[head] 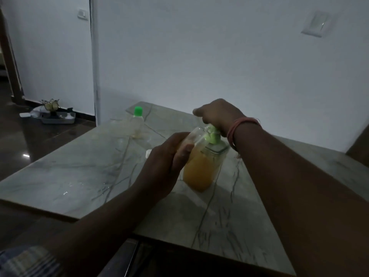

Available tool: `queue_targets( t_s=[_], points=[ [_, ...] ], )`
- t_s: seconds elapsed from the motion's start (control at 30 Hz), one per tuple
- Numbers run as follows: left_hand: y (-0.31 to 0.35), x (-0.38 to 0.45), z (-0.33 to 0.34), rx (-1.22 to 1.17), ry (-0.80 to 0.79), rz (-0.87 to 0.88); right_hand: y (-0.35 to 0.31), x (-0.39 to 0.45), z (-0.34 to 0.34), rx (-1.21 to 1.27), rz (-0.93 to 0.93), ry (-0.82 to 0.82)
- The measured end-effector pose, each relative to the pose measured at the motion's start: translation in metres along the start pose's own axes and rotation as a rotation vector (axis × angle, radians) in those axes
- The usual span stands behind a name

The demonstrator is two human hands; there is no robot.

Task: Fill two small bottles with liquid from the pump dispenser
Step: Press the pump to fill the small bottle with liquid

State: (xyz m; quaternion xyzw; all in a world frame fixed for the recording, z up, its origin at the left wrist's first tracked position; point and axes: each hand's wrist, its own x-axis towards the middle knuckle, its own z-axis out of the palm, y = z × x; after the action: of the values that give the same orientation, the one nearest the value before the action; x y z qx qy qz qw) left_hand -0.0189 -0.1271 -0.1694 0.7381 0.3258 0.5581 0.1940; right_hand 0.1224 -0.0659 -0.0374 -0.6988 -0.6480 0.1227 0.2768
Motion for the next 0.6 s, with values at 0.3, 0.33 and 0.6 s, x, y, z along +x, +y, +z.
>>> queue_targets(
  t_s=[0.3, 0.33, 0.6],
  points=[
    [0.000, -0.001, 0.000, -0.027, -0.007, -0.018, -0.004, 0.008, -0.002, -0.137, 0.003, 0.036],
    [0.000, -0.001, -0.001, -0.034, -0.003, -0.017, -0.003, 0.008, 0.001, -0.146, 0.002, 0.039],
    [0.003, -0.001, -0.001, -0.050, -0.008, -0.025, -0.010, 0.006, -0.003, -0.265, -0.012, -0.040]
  ],
)
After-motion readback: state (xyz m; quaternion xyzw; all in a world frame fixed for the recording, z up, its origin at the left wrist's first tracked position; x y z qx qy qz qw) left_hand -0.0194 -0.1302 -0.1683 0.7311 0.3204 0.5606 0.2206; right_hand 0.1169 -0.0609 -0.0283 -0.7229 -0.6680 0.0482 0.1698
